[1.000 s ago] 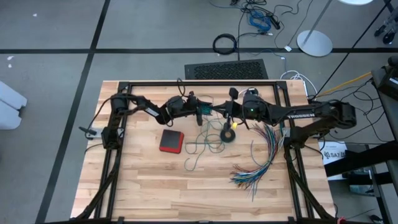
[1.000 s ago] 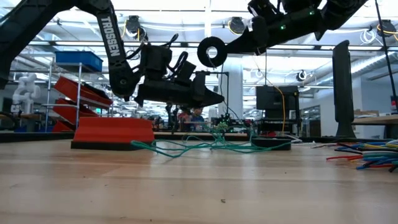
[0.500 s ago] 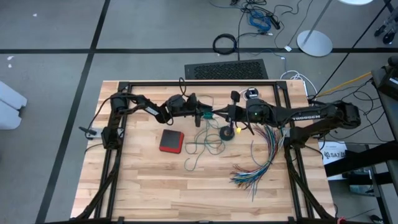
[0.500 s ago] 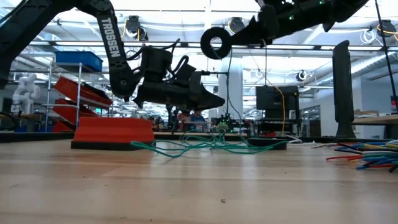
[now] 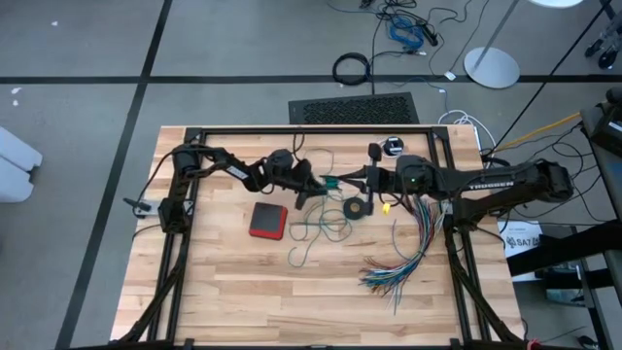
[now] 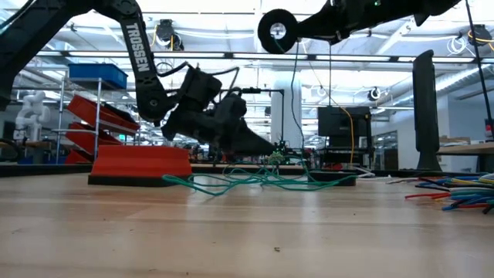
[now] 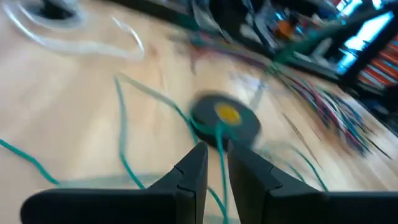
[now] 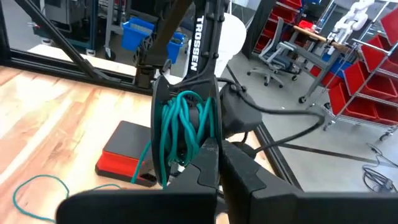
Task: Coiling cords
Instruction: Coil the green wire cable on the spool
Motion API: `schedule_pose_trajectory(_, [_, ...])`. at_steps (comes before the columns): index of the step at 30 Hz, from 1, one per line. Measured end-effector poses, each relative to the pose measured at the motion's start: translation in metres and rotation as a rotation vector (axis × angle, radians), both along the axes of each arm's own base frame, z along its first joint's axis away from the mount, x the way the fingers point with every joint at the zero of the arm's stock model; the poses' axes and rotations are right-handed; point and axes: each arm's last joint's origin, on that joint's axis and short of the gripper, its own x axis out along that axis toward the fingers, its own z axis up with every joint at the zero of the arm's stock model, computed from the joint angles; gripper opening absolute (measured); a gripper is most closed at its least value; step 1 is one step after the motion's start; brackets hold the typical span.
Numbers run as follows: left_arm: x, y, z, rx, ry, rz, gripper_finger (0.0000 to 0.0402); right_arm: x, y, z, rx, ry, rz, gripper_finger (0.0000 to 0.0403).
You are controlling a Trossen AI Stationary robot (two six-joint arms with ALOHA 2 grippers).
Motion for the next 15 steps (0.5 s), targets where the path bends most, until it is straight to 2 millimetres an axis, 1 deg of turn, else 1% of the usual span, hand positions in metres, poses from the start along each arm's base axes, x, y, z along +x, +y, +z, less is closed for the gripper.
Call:
schedule_pose_trajectory(5, [-0.001, -0.008, -0.001, -0.058, -0.003, -0.129, 0.0069, -0.007, 0.000, 0.005, 0.000, -0.002, -0.001, 0.0000])
schedule_pose_trajectory(10, [0.002, -0.016, 0.008, -0.138, -0.061, -0.237, 0.0069, -0.013, 0.001, 0.009, -0.001, -0.010, -0.001, 0.0000])
schedule_pose_trajectory(12, [0.003, -0.017, 0.014, -0.141, -0.115, -0.266, 0.0069, -0.016, 0.001, 0.012, -0.002, -0.021, -0.001, 0.0000])
schedule_pose_trajectory(15, [0.006, -0.020, 0.026, -0.070, -0.240, -0.261, 0.0069, -0.020, 0.002, 0.017, -0.004, -0.043, 0.000, 0.0000])
